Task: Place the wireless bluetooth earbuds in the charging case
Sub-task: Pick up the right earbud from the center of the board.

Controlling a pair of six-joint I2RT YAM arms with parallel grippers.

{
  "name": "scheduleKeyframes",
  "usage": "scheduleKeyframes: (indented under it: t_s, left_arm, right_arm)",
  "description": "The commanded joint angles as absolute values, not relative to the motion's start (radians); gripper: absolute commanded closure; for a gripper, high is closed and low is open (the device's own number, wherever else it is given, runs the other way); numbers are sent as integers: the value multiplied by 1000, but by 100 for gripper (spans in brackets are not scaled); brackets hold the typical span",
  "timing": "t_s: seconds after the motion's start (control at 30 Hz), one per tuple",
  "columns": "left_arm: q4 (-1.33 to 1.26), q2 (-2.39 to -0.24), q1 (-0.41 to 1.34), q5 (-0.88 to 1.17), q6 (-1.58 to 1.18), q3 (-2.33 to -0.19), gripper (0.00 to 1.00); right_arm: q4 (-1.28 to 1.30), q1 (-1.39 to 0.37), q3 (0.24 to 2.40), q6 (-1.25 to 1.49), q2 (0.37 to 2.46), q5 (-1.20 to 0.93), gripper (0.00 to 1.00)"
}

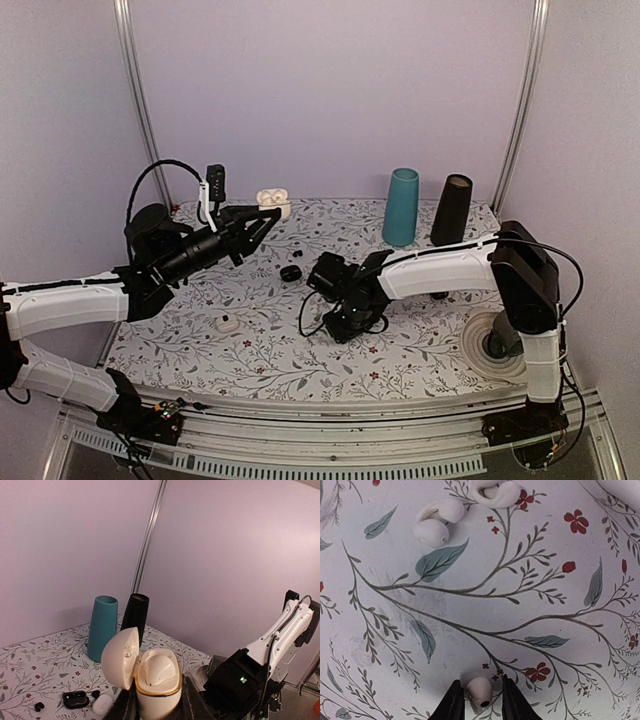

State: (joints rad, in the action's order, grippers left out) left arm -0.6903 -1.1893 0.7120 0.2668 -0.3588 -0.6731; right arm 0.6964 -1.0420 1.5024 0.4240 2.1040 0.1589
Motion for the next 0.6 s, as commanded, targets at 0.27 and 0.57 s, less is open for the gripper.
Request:
scheduleKeyframes:
  t_s: [0.27,0.57]
  left_arm:
    - [-703,-1170,693,262,-362,-668,100]
    - [-704,-1173,692,263,-362,-669,100]
  right_arm:
    - [743,-1062,1569,400,2166,206,76]
    - [717,-1060,1539,410,2134,179,83]
